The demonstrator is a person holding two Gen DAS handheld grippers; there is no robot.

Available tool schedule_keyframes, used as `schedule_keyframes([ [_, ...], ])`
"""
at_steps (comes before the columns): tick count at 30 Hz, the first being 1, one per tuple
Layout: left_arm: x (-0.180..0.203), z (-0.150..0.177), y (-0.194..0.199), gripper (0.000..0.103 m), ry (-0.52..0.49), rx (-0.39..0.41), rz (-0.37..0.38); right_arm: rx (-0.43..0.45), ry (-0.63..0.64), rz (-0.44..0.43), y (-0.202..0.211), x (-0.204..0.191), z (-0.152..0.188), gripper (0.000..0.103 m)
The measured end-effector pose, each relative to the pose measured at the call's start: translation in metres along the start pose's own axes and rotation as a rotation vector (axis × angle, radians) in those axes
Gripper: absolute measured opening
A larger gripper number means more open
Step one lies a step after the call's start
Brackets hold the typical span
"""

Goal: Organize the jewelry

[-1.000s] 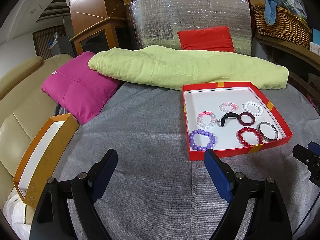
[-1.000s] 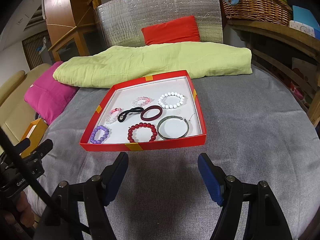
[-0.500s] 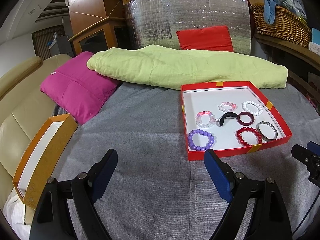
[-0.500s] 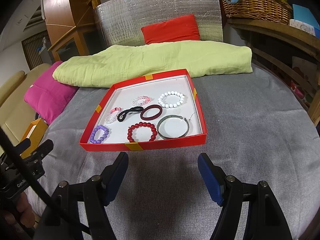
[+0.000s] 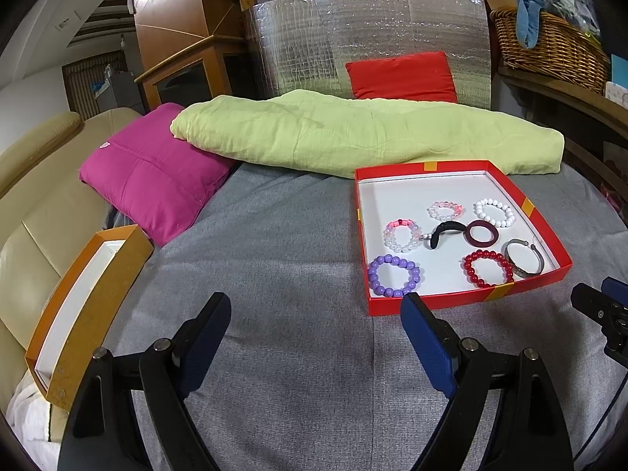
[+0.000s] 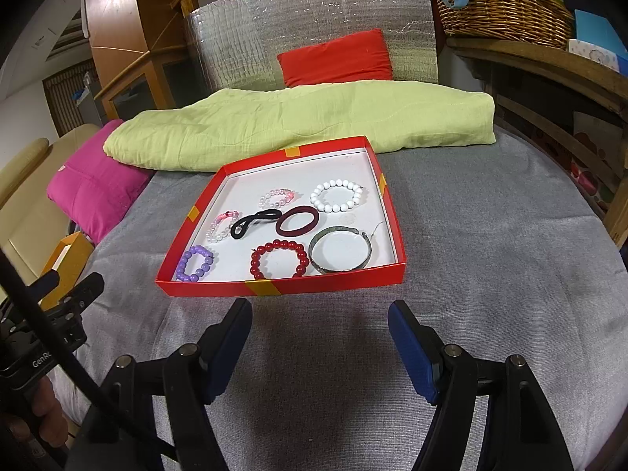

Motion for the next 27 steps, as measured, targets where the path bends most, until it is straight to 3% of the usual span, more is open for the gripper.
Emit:
schedule_keyframes([
  [27, -0.0008, -0.0022, 0.0001, 0.088, -0.004, 0.004, 0.004, 0.000, 0.000, -0.001, -0.0003, -0.0002, -0.0006, 0.075],
])
Point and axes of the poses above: each gripper's, at about its wrist camera, not at the fingertips, and y roughly against the way its jaws point, x to its right, z to its underside, the point moved 8 cm from there along -y, roughly the way its jaws point, and after that the axes turned 1 degree about -x, right-handed, at the moved point
